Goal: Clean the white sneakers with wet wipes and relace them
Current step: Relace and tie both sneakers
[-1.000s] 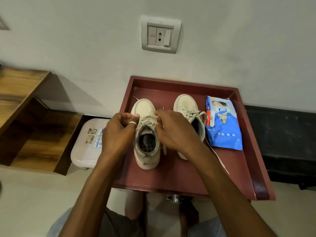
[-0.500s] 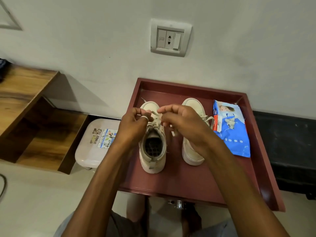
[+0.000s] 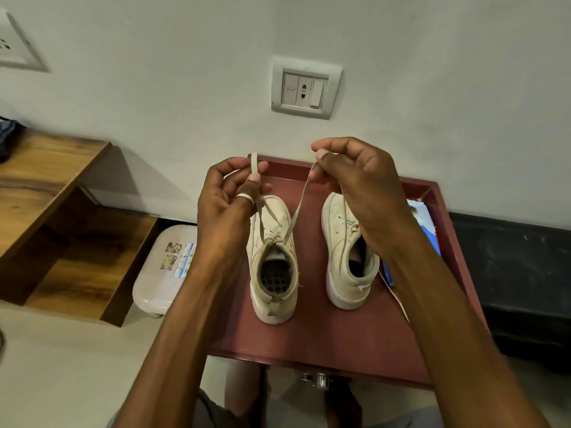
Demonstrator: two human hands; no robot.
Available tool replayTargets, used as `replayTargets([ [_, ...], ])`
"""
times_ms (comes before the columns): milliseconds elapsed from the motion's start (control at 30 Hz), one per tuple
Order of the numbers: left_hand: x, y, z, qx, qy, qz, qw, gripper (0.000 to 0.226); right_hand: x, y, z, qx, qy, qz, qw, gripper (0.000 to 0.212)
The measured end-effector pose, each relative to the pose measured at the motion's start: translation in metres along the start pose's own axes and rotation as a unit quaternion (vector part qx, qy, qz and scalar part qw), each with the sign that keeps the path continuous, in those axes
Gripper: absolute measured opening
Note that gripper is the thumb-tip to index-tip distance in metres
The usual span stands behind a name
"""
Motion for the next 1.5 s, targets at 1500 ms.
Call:
replayTargets([
  [1500,-0.037,0.004,0.045,-0.043,-0.002,-0.063,0.997,0.016,-0.004,-0.002,-0.079,0.261,0.258,0.056,0.928,0.016],
])
Point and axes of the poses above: each hand's wrist, its own y-axis away from the middle knuckle, its own x-axis out of the back of the hand, z = x × y, the point moved 10 cm from there along -y, towards the middle knuckle, and after that the axes turned 12 degrees about x, right-handed, at the moved point
